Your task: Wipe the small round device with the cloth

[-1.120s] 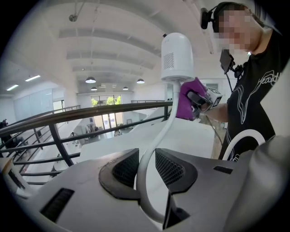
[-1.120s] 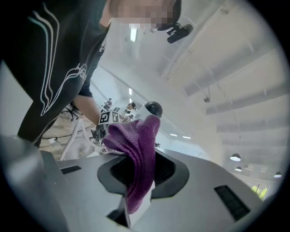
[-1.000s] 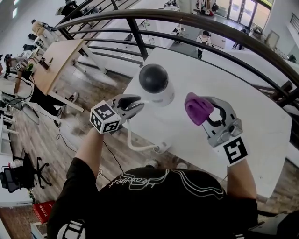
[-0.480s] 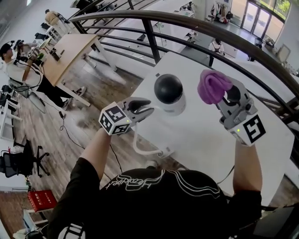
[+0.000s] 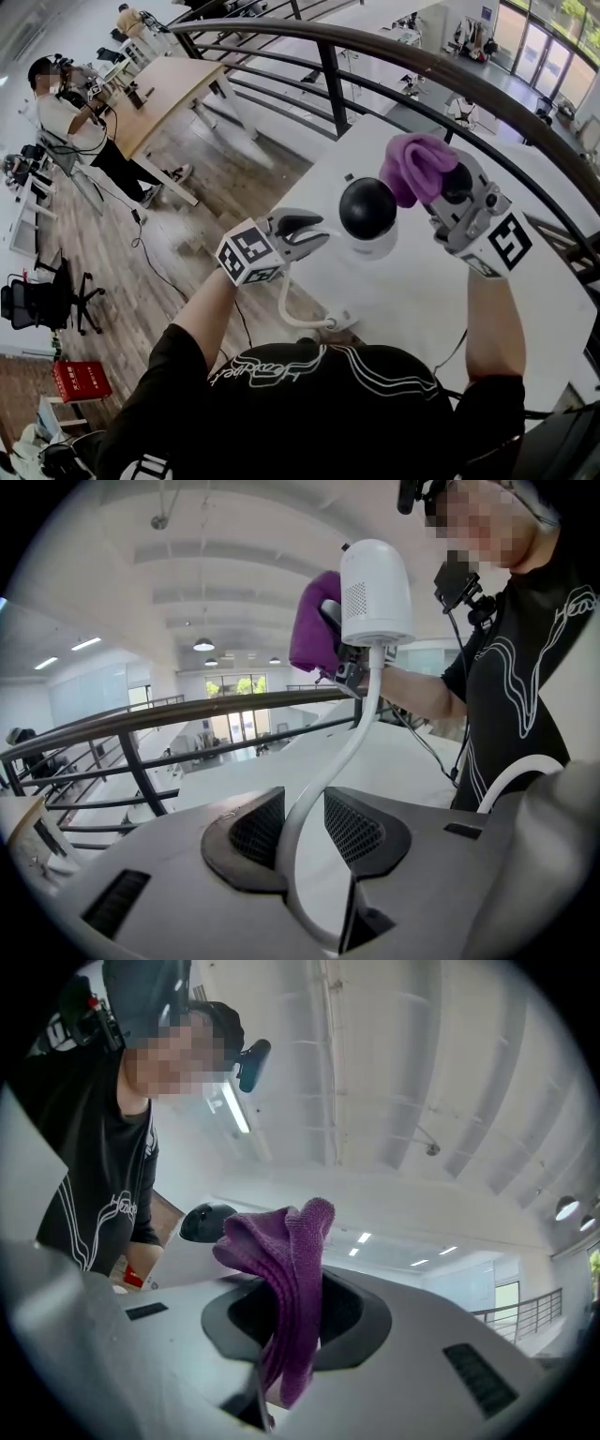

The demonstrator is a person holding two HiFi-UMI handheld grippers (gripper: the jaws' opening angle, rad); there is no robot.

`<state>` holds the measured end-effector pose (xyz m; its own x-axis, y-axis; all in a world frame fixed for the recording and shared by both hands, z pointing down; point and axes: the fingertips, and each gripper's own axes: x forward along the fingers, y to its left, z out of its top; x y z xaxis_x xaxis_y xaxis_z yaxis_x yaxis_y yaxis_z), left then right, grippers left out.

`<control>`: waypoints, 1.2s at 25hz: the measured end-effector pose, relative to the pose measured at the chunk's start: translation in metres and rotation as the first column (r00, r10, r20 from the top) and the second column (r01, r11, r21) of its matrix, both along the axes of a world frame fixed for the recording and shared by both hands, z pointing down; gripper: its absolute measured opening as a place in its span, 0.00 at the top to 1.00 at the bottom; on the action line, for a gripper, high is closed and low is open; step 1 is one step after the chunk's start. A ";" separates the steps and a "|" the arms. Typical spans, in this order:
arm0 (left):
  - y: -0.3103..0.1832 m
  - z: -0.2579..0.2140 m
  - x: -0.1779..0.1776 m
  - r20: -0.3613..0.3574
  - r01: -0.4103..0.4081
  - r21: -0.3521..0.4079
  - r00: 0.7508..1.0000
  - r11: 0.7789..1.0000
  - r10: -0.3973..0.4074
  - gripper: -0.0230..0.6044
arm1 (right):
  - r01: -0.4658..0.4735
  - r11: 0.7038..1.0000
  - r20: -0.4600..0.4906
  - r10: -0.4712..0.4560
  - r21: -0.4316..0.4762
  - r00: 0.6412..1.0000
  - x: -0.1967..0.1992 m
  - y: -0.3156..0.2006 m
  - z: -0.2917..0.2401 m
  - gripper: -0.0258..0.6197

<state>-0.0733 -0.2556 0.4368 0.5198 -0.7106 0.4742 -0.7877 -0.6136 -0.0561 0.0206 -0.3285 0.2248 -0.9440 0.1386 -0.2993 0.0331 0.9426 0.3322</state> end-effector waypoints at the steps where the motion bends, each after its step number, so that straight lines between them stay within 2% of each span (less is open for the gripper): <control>1: 0.000 -0.001 -0.002 0.000 0.002 0.002 1.000 1.000 -0.002 0.77 | 0.032 0.999 0.003 -0.032 -0.003 0.999 -0.006 0.003 -0.001 0.87; 6: 0.002 0.006 -0.010 0.003 0.007 0.002 1.000 1.000 -0.007 0.76 | 0.135 0.991 0.001 -0.135 0.021 0.991 -0.026 0.016 0.008 0.87; 12: -0.002 -0.004 -0.001 0.013 0.014 0.005 1.000 1.000 -0.014 0.76 | 0.227 0.973 -0.030 -0.226 0.030 0.974 -0.020 0.026 0.002 0.87; 19: -0.008 -0.005 -0.007 0.015 0.022 0.001 1.000 1.000 -0.022 0.76 | 0.256 0.965 -0.045 -0.254 0.050 0.966 -0.017 0.025 0.004 0.87; 30: 0.001 -0.004 -0.007 0.026 0.044 0.013 0.999 0.999 -0.044 0.75 | 0.223 0.970 -0.114 -0.212 0.095 0.971 0.002 0.042 0.027 0.87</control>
